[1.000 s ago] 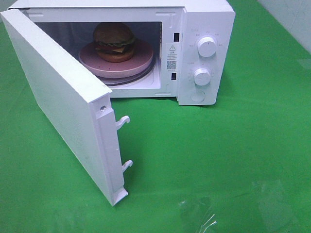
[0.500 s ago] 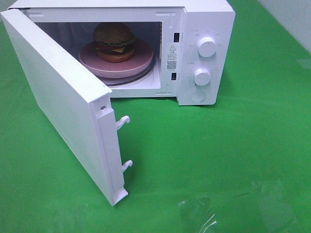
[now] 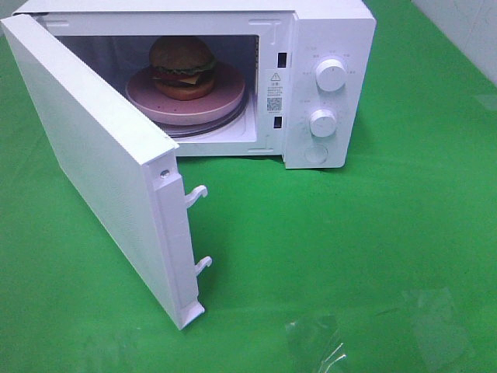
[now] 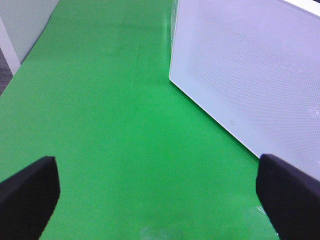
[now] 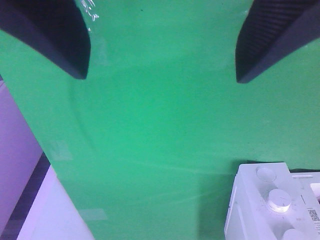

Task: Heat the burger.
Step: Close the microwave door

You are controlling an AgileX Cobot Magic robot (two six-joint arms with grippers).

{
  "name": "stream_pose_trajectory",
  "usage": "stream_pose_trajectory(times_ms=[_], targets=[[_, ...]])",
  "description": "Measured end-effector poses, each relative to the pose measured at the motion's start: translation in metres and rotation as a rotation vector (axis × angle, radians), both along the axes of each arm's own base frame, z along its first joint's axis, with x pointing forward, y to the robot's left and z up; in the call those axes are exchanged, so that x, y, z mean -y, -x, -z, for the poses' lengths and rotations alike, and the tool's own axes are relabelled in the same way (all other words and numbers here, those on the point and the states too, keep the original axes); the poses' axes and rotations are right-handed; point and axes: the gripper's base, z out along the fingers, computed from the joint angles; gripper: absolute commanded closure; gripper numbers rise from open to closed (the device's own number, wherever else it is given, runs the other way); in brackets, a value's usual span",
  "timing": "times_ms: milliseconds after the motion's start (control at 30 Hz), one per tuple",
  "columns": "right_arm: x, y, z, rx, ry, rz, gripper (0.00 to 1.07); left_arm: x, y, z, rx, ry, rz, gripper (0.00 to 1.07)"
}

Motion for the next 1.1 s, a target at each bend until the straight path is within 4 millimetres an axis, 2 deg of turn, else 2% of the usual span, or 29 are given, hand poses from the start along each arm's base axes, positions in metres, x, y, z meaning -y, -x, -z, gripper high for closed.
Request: stream_pose_trajectory(times_ms=[1100], targets=[[0.0, 0.0, 0.0, 0.0, 0.0, 0.0, 0.31, 0.0, 0.0, 0.0, 0.0, 0.0, 0.0, 0.05]])
